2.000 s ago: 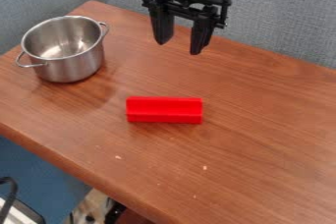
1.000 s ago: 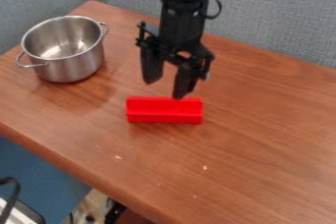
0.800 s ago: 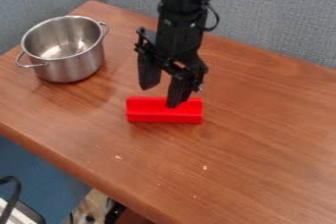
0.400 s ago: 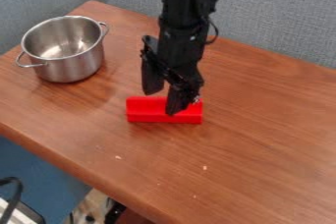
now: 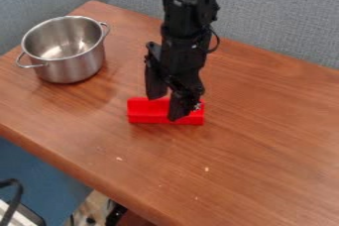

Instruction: Put the red object in the metal pot

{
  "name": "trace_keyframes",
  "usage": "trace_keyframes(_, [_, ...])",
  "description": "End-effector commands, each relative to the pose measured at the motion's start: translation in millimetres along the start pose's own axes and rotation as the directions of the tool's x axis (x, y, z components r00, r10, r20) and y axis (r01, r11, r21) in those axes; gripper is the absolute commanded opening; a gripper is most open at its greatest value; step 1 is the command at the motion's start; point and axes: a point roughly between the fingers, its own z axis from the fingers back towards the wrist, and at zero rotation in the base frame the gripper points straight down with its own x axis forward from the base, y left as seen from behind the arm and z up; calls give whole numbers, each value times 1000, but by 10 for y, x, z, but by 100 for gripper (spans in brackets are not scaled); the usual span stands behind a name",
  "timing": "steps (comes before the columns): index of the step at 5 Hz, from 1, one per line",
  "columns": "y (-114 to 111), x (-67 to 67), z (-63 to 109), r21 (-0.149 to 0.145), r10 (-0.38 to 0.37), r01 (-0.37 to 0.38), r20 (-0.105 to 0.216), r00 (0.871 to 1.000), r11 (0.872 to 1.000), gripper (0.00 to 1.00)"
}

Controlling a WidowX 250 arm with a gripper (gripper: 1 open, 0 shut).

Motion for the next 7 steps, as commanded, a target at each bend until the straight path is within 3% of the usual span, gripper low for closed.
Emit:
trace_keyframes(1, [-8,18,34,21,-20,20,12,1000,1000,100])
trace_keyframes(7, [-37,33,-28,21,-33,33,16,999,999,100])
